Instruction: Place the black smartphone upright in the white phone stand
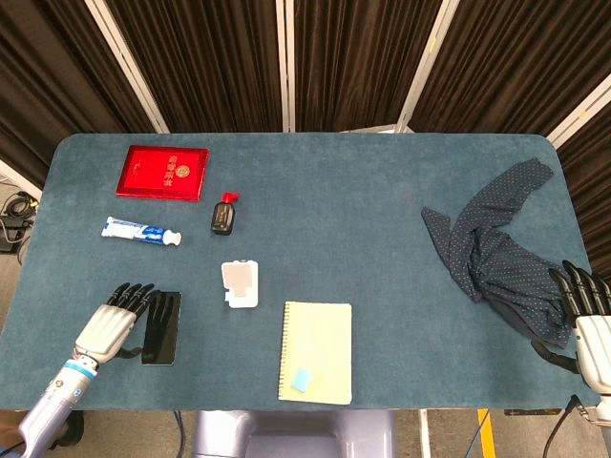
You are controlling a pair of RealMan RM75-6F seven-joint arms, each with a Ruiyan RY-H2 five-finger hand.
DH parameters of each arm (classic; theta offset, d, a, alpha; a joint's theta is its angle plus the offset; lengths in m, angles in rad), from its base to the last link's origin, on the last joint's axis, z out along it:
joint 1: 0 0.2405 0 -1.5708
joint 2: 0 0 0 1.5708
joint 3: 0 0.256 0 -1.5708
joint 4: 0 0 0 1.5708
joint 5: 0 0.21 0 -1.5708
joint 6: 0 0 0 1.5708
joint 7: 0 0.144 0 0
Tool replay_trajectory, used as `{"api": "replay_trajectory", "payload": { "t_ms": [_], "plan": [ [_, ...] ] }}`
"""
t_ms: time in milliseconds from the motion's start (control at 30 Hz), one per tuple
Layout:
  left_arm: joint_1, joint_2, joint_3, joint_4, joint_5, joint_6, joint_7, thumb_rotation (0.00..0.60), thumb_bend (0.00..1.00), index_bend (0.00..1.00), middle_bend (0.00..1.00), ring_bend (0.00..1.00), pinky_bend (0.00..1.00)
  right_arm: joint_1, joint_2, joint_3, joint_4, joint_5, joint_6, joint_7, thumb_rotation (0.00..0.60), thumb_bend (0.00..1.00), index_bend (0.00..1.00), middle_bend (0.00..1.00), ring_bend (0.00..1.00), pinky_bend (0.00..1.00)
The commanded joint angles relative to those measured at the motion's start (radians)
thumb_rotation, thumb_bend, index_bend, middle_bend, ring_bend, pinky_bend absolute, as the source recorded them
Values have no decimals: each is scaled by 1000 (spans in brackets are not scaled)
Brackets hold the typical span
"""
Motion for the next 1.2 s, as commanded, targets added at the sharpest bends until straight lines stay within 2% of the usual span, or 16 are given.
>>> {"api": "replay_trajectory", "payload": {
  "t_ms": [33,600,1200],
  "plan": [
    [-8,-8,-3,-3,-11,-10,11,600,0,0,0,0,0,0,2,1,1,1,0,6,600,0,0,0,0,0],
    [-84,-72,-56,-10,-83,-74,41,600,0,0,0,0,0,1,5,3,8,10,-7,25,600,0,0,0,0,0],
    [-156,-99,-97,-103,-156,-135,79,600,0,0,0,0,0,5,4,6,12,22,-21,26,600,0,0,0,0,0]
  ]
}}
